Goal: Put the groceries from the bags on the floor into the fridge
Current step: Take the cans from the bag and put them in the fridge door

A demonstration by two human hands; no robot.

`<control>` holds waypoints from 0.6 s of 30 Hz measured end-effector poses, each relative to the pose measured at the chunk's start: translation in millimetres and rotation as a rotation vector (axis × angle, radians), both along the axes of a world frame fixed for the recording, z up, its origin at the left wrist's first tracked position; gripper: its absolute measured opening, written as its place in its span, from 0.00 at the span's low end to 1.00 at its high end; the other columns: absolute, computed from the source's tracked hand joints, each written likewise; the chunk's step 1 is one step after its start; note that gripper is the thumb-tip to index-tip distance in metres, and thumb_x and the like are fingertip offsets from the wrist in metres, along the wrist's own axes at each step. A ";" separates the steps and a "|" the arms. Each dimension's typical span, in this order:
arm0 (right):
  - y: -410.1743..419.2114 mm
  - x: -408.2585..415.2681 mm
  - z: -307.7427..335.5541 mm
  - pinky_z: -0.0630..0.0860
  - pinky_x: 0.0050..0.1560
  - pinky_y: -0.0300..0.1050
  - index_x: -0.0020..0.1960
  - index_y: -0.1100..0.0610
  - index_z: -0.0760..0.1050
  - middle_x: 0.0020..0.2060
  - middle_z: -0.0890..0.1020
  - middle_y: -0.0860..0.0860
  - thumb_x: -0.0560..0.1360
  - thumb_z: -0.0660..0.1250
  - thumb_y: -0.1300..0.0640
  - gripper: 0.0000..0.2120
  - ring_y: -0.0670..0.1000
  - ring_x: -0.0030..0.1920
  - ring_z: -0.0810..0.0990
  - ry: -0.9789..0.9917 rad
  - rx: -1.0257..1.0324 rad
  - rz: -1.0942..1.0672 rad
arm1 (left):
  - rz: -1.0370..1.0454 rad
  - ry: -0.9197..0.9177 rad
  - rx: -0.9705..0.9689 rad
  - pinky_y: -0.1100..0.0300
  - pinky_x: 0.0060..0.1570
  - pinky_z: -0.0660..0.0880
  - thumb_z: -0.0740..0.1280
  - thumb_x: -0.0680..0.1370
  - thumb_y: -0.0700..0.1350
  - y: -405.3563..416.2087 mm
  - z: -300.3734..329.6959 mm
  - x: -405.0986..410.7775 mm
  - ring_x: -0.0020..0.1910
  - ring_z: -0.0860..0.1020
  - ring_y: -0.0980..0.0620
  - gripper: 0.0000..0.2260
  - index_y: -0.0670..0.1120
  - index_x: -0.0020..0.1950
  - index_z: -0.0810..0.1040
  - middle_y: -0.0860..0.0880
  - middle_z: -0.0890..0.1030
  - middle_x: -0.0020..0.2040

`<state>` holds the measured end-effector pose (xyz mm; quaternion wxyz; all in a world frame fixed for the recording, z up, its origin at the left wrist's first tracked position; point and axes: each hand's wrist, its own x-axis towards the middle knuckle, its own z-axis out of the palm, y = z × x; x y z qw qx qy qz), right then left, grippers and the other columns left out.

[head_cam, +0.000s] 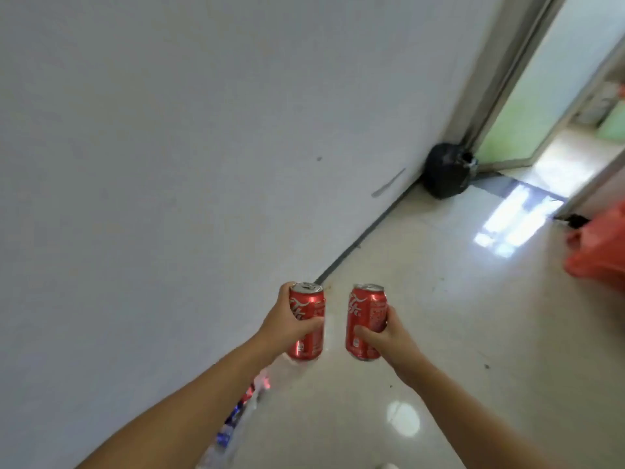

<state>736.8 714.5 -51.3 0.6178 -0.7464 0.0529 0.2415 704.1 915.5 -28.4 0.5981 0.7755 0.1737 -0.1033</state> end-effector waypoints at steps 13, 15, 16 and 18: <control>-465.3 -161.0 141.1 0.76 0.43 0.40 0.61 0.56 0.67 0.53 0.80 0.54 0.70 0.72 0.67 0.24 0.49 0.50 0.80 -0.243 -0.064 -0.755 | -0.696 -0.207 -0.021 0.57 0.44 0.75 0.74 0.71 0.42 -478.0 127.6 -7.0 0.48 0.76 0.51 0.25 0.53 0.60 0.62 0.51 0.76 0.50; -534.9 -194.7 154.9 0.77 0.47 0.44 0.63 0.57 0.66 0.55 0.79 0.55 0.69 0.73 0.66 0.26 0.51 0.52 0.80 -0.273 -0.096 -0.838 | -0.760 -0.210 -0.055 0.51 0.52 0.77 0.74 0.70 0.42 -552.6 140.8 -26.5 0.52 0.77 0.47 0.26 0.52 0.61 0.63 0.48 0.76 0.52; -565.9 -209.5 161.6 0.77 0.48 0.45 0.64 0.57 0.66 0.55 0.79 0.55 0.69 0.73 0.65 0.27 0.52 0.53 0.80 -0.285 -0.107 -0.877 | -0.793 -0.211 -0.077 0.49 0.54 0.77 0.74 0.70 0.42 -586.8 147.8 -35.0 0.52 0.78 0.47 0.27 0.51 0.62 0.63 0.48 0.76 0.53; -618.3 -231.9 175.0 0.77 0.47 0.44 0.64 0.58 0.66 0.56 0.79 0.56 0.69 0.73 0.64 0.27 0.51 0.52 0.80 -0.315 -0.141 -0.946 | -0.859 -0.230 -0.115 0.46 0.58 0.75 0.75 0.70 0.41 -647.1 161.7 -48.2 0.54 0.77 0.46 0.29 0.50 0.64 0.62 0.48 0.76 0.54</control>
